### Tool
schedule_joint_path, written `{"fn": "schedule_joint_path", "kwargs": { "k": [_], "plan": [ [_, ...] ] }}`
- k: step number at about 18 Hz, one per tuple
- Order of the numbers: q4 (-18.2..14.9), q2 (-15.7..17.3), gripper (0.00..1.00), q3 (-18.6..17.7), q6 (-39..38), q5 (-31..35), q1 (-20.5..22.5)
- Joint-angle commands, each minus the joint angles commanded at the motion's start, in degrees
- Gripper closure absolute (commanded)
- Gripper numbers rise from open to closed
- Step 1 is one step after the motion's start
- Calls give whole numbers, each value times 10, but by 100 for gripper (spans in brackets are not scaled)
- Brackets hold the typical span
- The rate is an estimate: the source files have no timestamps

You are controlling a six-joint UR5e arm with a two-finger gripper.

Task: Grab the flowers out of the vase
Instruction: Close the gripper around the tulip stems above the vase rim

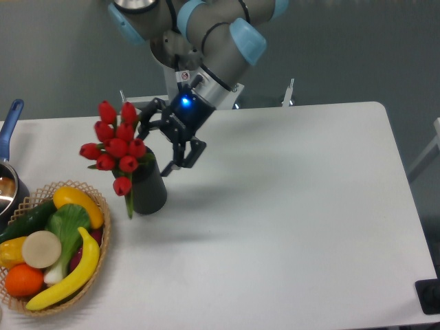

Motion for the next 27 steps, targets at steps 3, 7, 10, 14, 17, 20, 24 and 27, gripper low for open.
{"fn": "schedule_joint_path", "kwargs": {
  "k": [3,7,10,14,17,20,24,27],
  "plan": [
    [-2,17,0,-16,4,3,4],
    [-7,40,0,-16,1,3,9],
    [-28,60,0,-19,1,3,11],
    [-30,52,0,-23,1,10,9],
    [-29,33,0,-23,2,11,9],
    [-27,18,0,-23,0,4,7],
    [-27,5,0,-26,1,1,4],
    [-27,5,0,-30,1,-11,0]
  ]
}}
